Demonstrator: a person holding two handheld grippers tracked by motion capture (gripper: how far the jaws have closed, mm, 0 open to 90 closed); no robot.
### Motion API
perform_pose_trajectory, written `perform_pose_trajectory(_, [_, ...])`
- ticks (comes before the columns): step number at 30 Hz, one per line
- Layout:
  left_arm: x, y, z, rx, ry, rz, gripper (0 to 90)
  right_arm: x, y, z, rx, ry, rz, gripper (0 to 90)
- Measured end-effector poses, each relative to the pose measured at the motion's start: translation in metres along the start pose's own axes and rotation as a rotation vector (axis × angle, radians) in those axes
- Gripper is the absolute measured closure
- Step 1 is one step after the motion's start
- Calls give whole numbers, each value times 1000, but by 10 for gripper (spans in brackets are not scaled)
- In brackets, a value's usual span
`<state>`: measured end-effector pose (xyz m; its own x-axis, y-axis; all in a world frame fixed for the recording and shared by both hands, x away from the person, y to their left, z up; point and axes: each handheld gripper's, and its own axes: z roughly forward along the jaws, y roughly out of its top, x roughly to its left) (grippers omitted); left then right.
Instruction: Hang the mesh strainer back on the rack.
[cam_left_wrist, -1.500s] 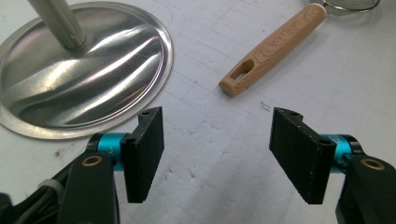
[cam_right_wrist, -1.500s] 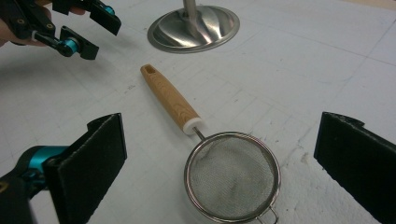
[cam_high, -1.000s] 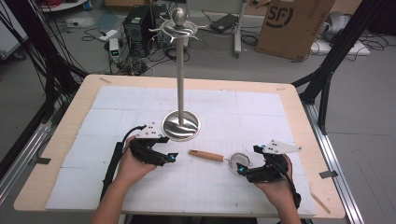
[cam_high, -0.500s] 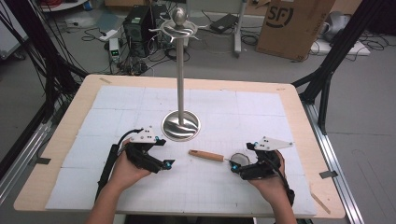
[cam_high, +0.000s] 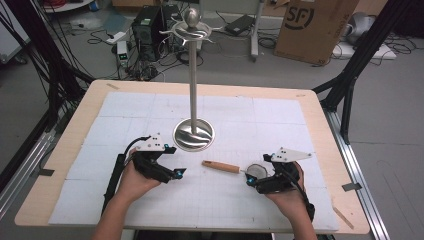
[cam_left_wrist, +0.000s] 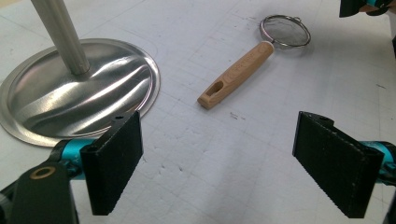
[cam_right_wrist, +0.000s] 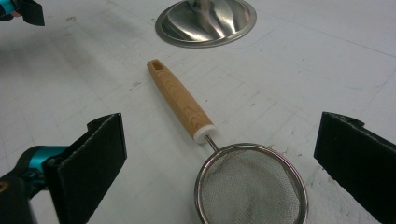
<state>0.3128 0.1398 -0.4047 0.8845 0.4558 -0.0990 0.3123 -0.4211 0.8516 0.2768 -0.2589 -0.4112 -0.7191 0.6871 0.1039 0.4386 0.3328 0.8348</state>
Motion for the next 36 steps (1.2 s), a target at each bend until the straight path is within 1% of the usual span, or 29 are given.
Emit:
perform_pose_trajectory(2, [1,0,0,0,2,1,168,-1,0,0,3,-1,-5,11])
perform_pose_trajectory(6, [2,-1,1,10,6,-3,167,-1,-1,0,6,-2,1,11])
perform_pose_trajectory(9, [2,0,0,8,14,-2,168,0,-1,1,9,-2,-5,11])
perform_pose_trajectory(14, [3,-1,-1,2,13,-4,168,2,1,4,16,-3,-13,11])
perform_pose_trajectory(15, [3,-1,-1,1,15,-5,169,3,2,5,25,1,-9,11])
perform_pose_trajectory(16, [4,-1,-1,-1,16,-2,169,3,2,7,31,-3,-19,11])
perform_pose_trajectory(19, [3,0,-2,2,23,-3,169,6,5,12,53,-6,-28,11])
perform_pose_trajectory(21, [2,0,-2,2,21,2,169,6,8,15,66,-9,-29,59])
perform_pose_trajectory(25, [2,0,-3,-2,25,2,170,8,13,22,94,-7,-42,62])
perform_pose_trajectory(26, [3,0,-3,-3,22,2,170,9,14,23,102,-7,-44,73])
perform_pose_trajectory(28, [3,0,-3,-9,24,-1,170,9,17,25,122,5,-60,158])
perform_pose_trajectory(29, [3,0,-3,-11,22,-3,170,9,19,27,131,14,-66,158])
perform_pose_trajectory(31, [3,0,-4,-11,22,-4,170,9,20,31,150,12,-73,159])
perform_pose_trajectory(33, [2,1,-4,-16,22,-4,170,10,21,34,178,-3,-93,170])
perform_pose_trajectory(36, [3,1,-4,-18,23,-7,171,12,20,40,205,-5,-105,207])
